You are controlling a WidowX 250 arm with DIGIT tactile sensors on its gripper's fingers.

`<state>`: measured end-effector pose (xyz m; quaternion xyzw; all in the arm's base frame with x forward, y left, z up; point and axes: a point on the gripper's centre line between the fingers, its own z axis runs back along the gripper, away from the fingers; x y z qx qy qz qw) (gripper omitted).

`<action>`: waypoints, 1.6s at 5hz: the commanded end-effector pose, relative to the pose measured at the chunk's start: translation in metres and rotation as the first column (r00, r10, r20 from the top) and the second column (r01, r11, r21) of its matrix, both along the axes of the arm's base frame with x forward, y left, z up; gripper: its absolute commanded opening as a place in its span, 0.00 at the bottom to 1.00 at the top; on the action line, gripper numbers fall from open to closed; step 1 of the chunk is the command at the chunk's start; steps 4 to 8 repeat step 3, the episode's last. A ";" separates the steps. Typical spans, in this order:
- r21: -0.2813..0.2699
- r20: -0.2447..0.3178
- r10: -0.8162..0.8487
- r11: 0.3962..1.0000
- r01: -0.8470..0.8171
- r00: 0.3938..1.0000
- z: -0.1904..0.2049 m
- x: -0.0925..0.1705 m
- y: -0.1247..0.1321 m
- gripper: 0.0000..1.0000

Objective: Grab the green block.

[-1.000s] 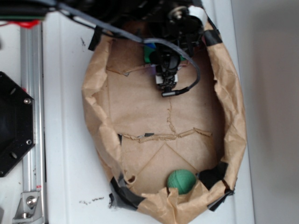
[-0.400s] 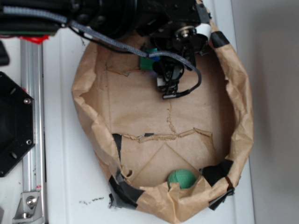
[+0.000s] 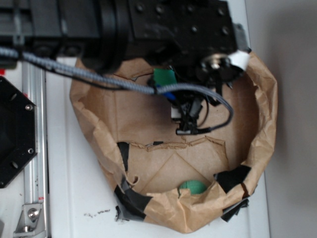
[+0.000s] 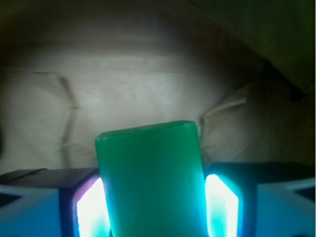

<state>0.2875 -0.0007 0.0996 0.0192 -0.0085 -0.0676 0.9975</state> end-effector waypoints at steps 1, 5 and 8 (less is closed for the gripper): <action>-0.034 0.172 -0.069 0.997 0.076 0.983 0.043 -0.006 -0.005 0.00; -0.100 0.094 0.067 0.993 -0.057 0.993 0.026 -0.020 -0.005 0.00; -0.100 0.094 0.067 0.993 -0.057 0.993 0.026 -0.020 -0.005 0.00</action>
